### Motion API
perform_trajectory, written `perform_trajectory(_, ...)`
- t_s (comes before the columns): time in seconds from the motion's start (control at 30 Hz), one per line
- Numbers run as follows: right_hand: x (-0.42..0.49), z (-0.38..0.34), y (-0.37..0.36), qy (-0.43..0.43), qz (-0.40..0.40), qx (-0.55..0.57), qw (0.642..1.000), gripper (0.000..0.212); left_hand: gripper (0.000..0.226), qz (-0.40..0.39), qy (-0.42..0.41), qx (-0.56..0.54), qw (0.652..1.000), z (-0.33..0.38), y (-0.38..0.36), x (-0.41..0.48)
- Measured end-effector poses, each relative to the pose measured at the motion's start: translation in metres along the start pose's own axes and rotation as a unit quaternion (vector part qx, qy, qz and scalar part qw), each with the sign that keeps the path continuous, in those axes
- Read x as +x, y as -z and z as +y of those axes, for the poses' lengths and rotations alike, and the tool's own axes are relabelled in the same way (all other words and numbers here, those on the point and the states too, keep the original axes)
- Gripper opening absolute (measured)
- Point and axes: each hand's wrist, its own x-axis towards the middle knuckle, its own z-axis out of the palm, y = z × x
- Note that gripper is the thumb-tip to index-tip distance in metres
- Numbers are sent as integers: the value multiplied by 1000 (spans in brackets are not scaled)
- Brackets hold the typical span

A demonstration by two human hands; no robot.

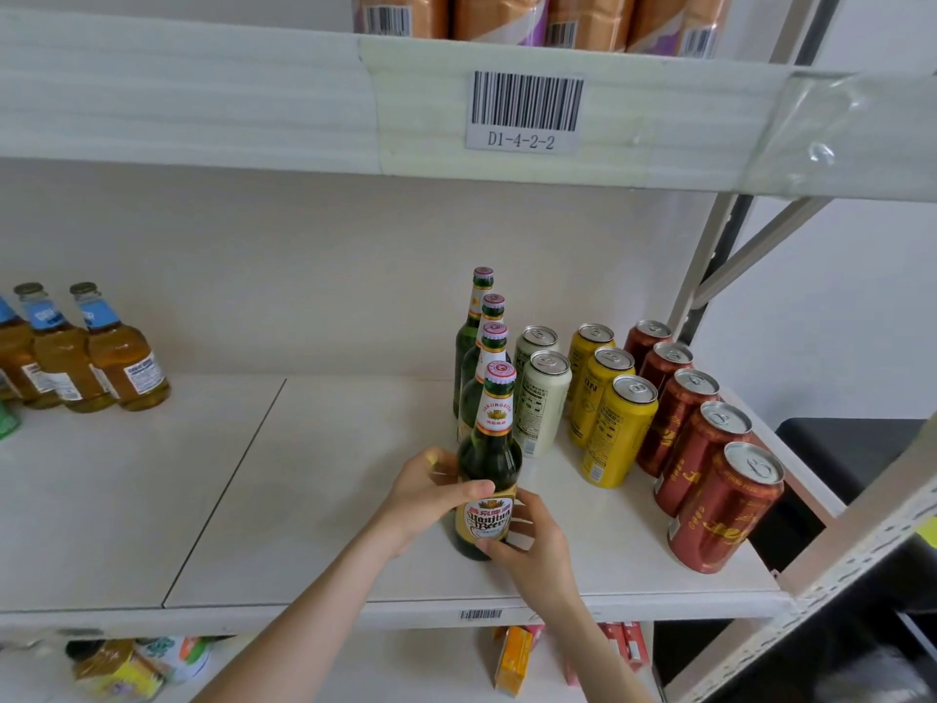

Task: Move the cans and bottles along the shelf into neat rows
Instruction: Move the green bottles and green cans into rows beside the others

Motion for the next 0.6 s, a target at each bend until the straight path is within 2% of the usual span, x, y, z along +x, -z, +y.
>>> perform_trajectory(0.1, 4, 1, 1, 6, 1, -6, 1000, 54, 91, 2, 4, 1, 1000, 1, -1, 4)
perform_trajectory(0.6, 16, 7, 2, -4, 0, -24, 1000, 53, 74, -6, 10, -8, 1000, 4, -1, 12)
